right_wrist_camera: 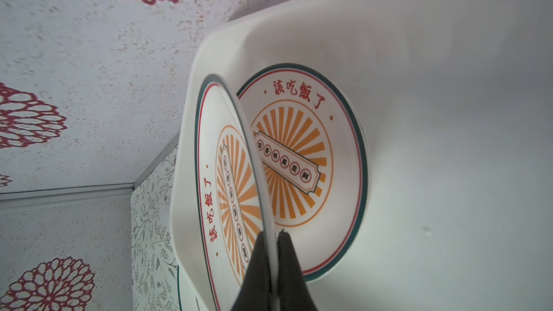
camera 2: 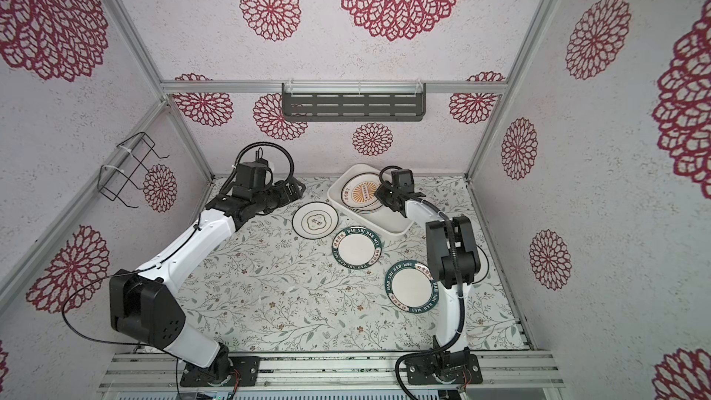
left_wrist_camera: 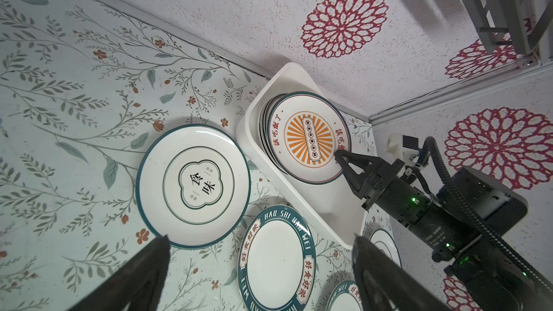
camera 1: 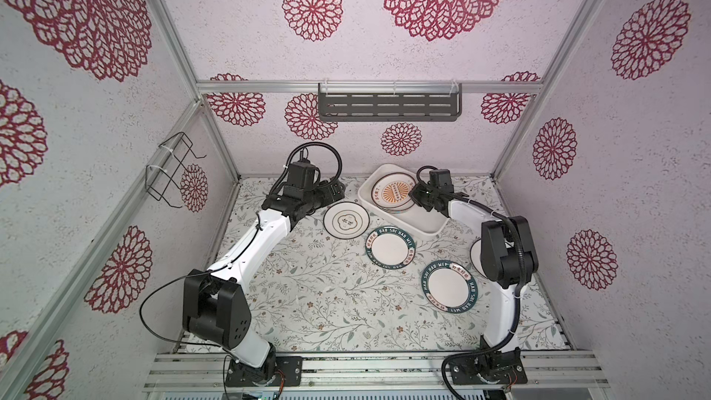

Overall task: Place the plates into the plastic bin on the countertop
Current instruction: Place the plate in the plastic bin.

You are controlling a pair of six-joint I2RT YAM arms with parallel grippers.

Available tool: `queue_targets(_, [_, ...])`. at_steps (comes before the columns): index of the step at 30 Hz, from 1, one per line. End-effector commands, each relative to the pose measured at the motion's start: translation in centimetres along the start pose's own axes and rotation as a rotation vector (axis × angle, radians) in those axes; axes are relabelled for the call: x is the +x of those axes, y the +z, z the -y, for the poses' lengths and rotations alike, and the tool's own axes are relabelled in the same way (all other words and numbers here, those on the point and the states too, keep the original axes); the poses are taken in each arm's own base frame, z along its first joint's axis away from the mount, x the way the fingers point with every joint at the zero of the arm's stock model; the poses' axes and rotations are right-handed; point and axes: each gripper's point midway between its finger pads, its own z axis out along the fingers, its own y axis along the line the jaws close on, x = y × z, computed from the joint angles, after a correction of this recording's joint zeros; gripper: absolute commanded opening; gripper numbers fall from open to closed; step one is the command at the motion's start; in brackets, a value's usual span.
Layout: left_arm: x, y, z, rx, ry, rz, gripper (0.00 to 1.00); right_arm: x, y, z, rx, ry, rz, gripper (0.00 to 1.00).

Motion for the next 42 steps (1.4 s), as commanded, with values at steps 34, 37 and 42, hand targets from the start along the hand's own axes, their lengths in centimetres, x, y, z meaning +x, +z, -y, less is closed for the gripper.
queue_targets(34, [-3.1,0.9,-0.3,0.084,-0.008,0.01,0.97,-2.3,1.5,0.3,0.045,0.005,0.062,0.32])
queue_targets(37, [-3.0,0.8,-0.4,0.082,-0.01,0.009,0.97,-2.3,1.5,0.6,0.056,-0.004,0.06,0.35])
queue_targets(42, [-2.7,0.9,-0.4,0.084,-0.016,0.001,0.97,-2.1,1.5,0.9,0.071,-0.01,0.054,0.41])
